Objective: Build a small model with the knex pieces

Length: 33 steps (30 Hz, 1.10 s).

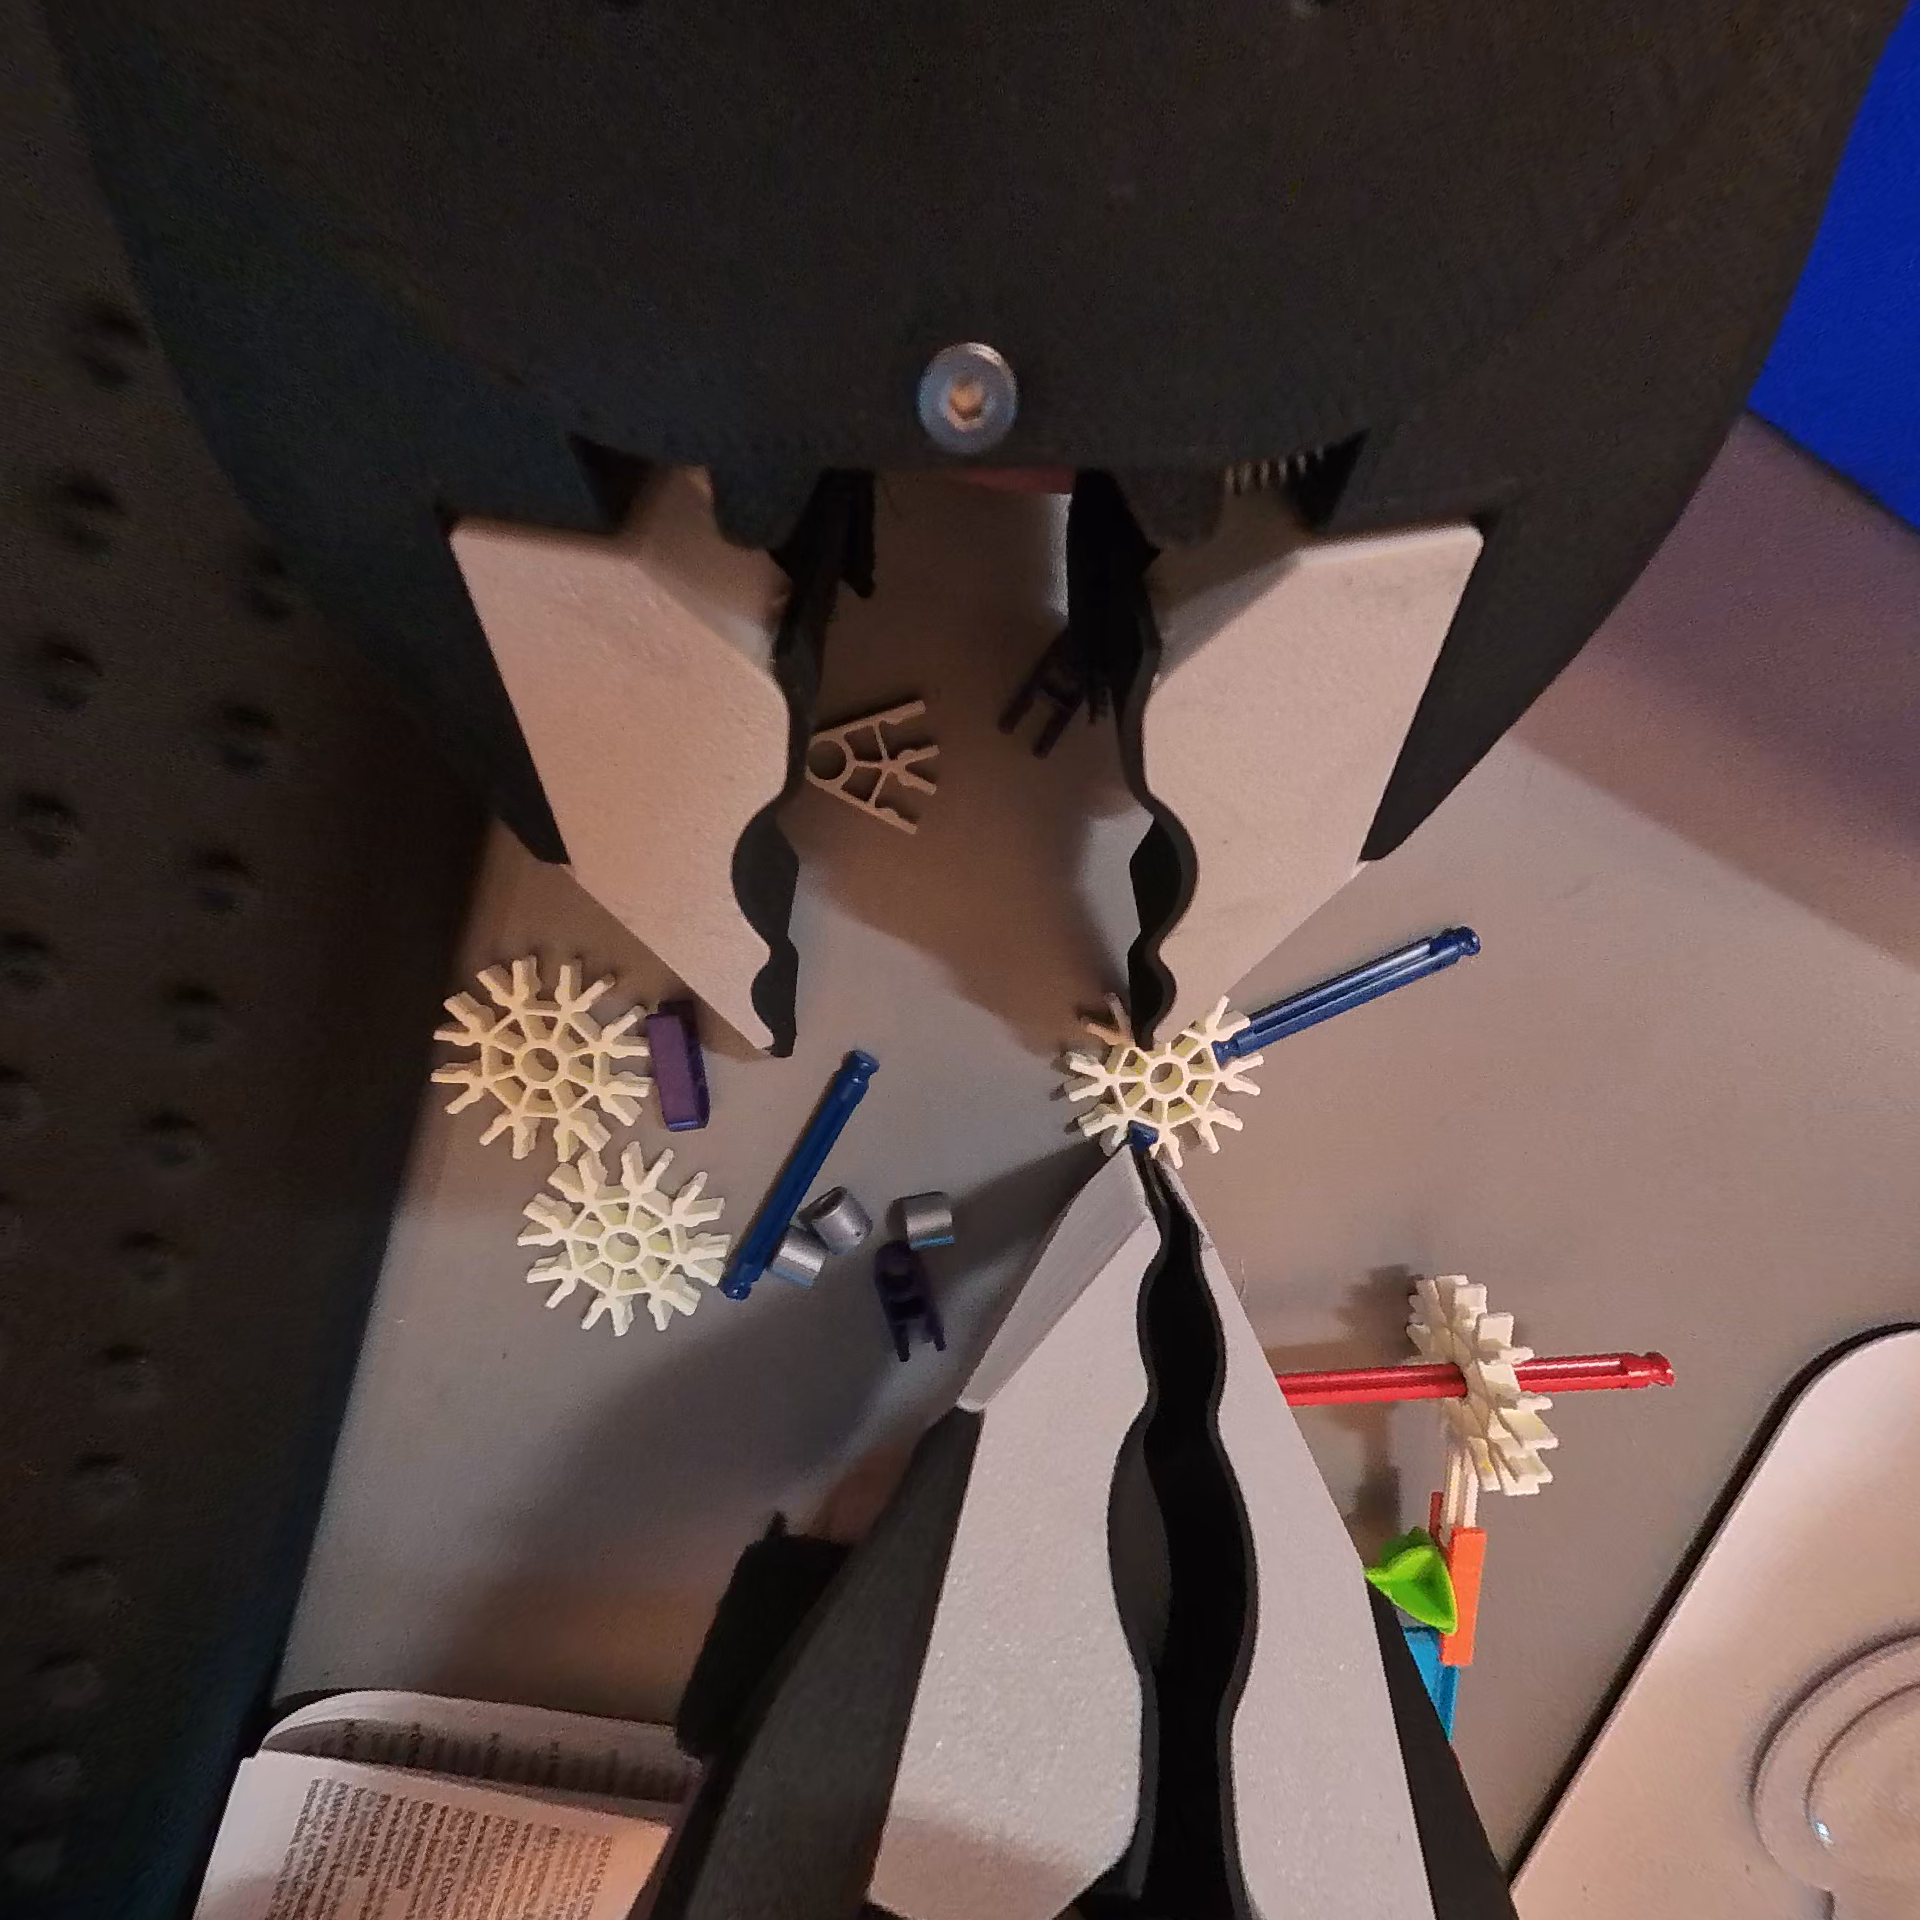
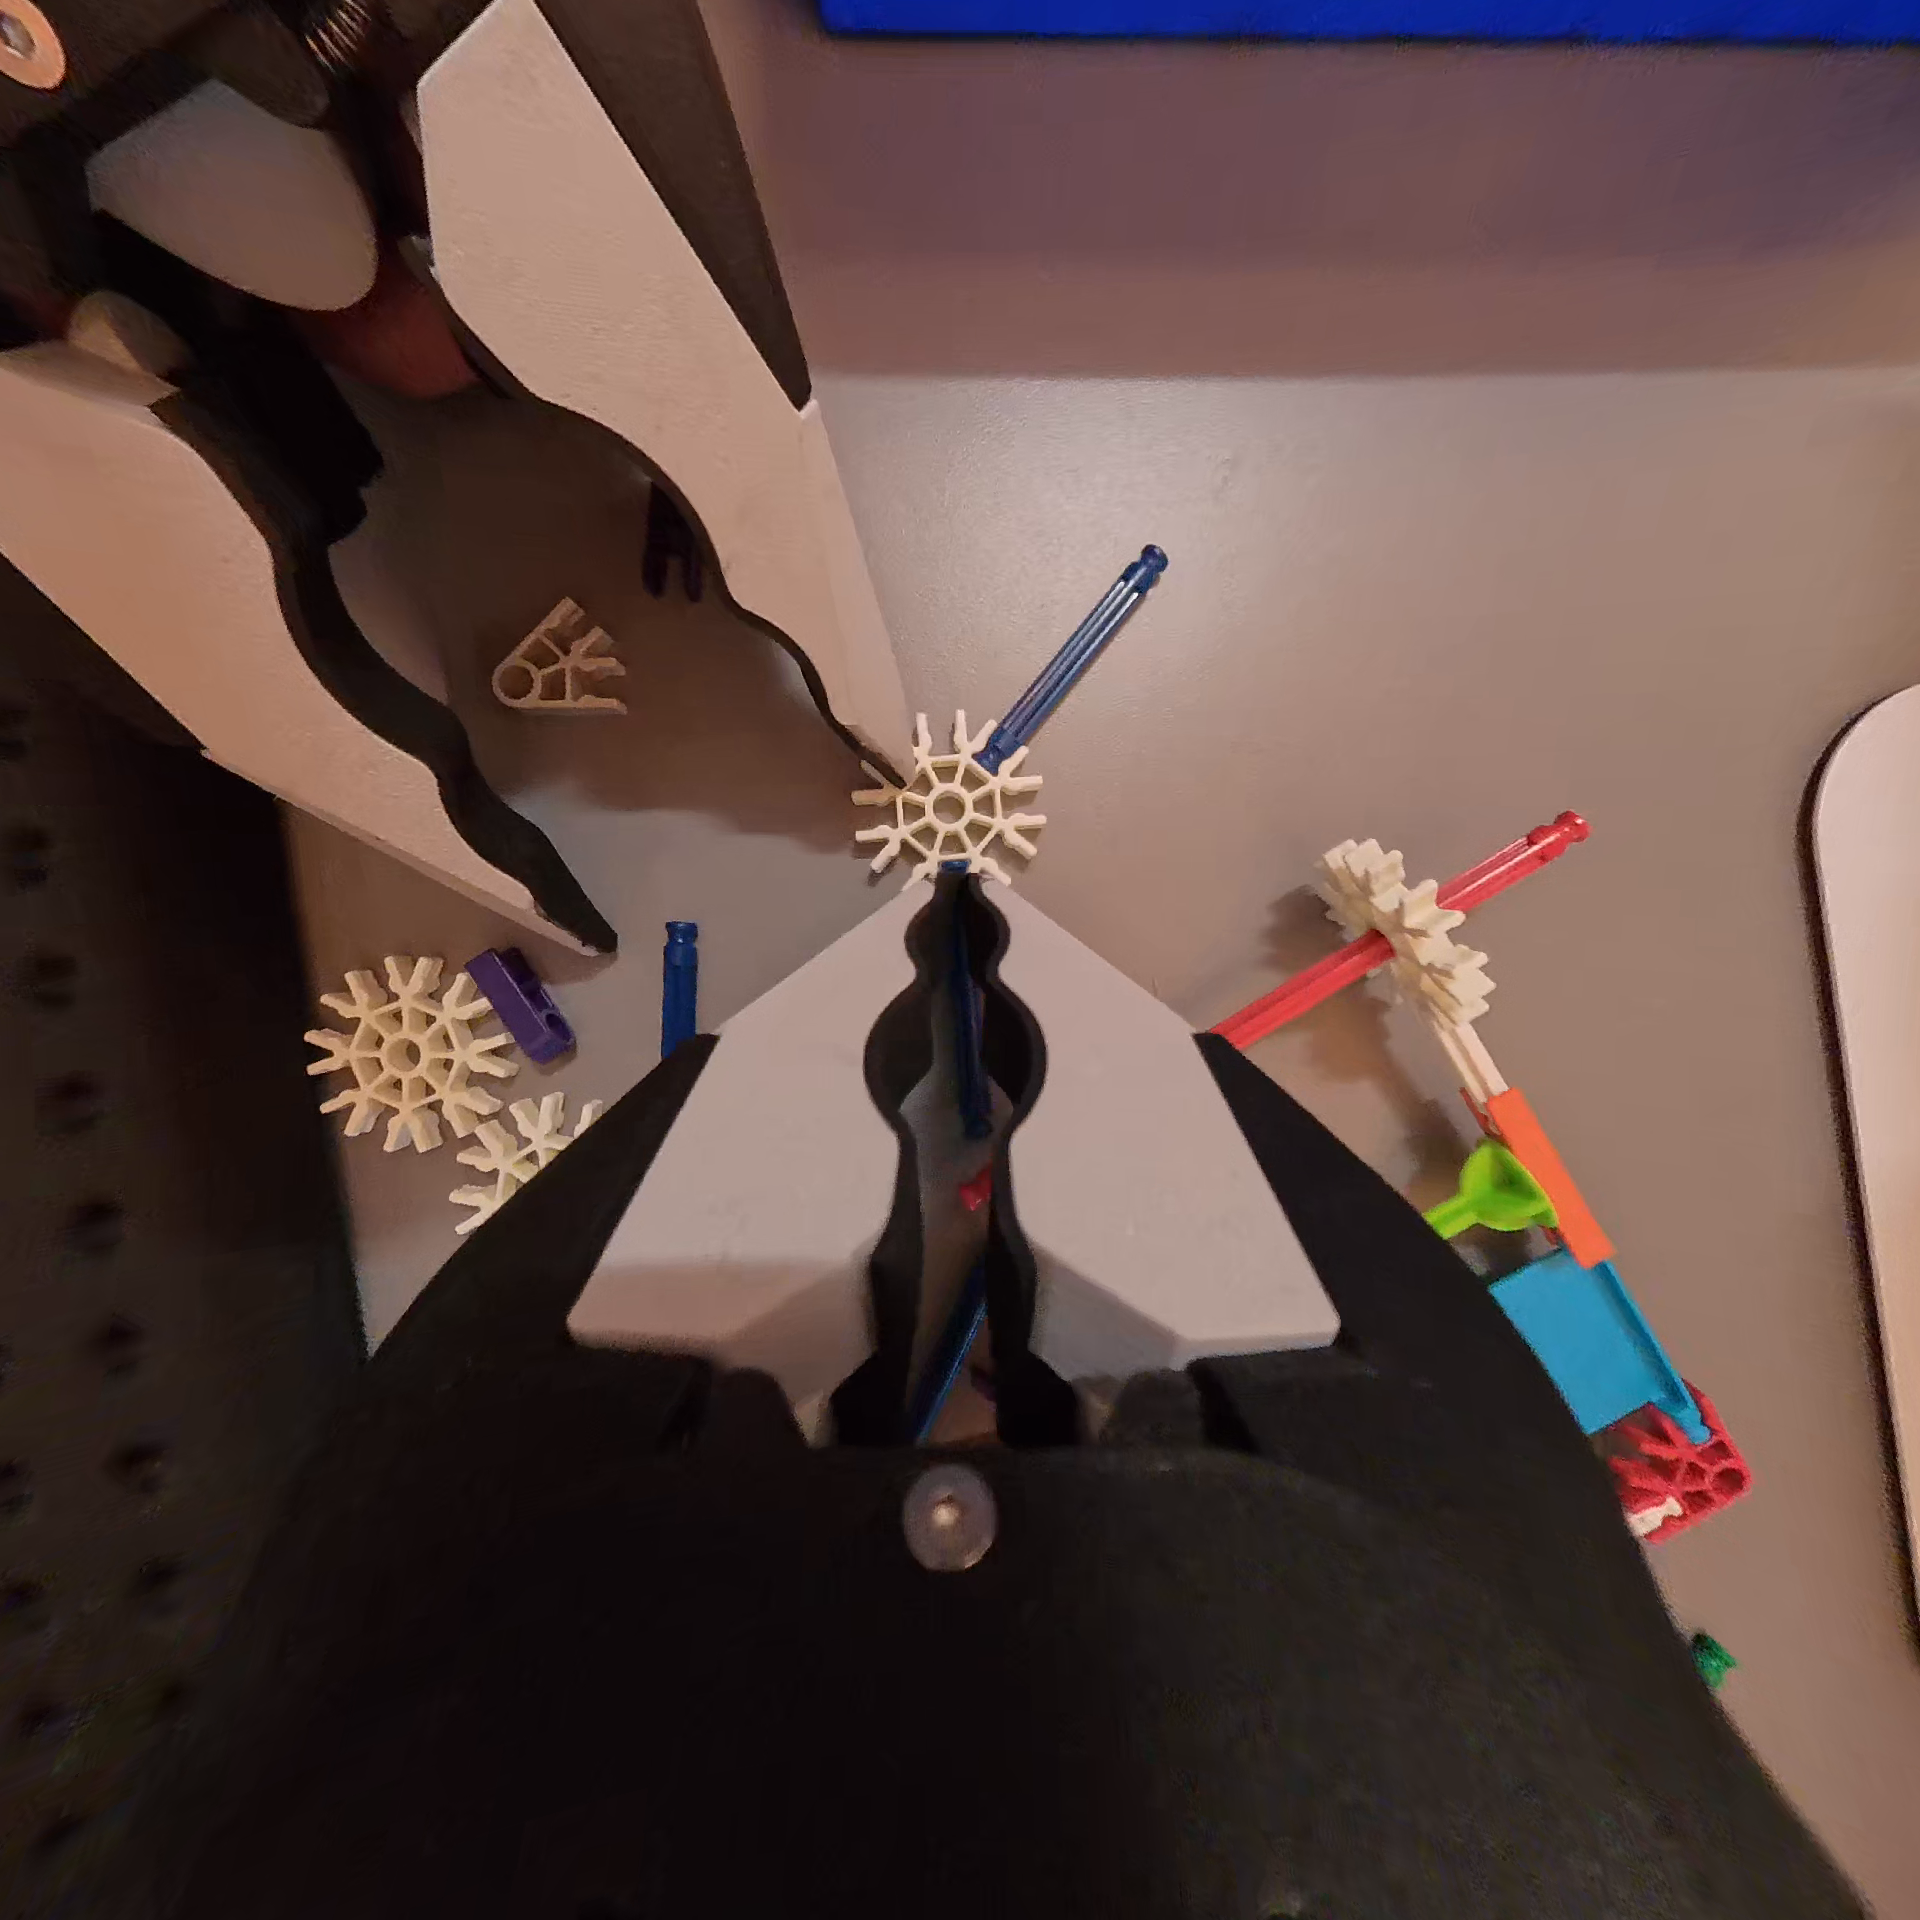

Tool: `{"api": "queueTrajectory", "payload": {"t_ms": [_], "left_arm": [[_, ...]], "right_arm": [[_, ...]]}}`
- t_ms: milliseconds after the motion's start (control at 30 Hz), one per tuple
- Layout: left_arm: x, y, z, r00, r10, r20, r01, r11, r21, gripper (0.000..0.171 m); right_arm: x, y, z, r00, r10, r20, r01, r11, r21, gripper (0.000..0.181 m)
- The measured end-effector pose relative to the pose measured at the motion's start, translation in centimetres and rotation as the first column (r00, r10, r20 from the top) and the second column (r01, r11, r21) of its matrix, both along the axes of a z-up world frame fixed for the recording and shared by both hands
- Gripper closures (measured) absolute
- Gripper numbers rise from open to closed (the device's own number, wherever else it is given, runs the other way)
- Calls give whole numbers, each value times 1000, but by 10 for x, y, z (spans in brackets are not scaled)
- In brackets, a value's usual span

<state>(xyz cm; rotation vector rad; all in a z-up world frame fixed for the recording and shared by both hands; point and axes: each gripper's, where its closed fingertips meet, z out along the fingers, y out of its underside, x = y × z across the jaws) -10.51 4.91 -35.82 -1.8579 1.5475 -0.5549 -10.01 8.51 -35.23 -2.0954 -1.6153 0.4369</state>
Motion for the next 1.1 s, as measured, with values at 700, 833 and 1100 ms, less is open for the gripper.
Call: {"api": "queueTrajectory", "payload": {"t_ms": [700,833,1100], "left_arm": [[-2,6,1,1000,19,-7,-19,1000,20,123],[-4,5,1,1000,20,0,-20,1000,21,124],[-1,-7,1,999,-40,8,40,999,4,118]], "right_arm": [[0,-1,-5,984,84,154,-68,992,-108,181],[-5,0,-1,986,86,143,-78,995,-63,181],[-18,-10,-9,993,105,57,-102,993,-55,135]]}}
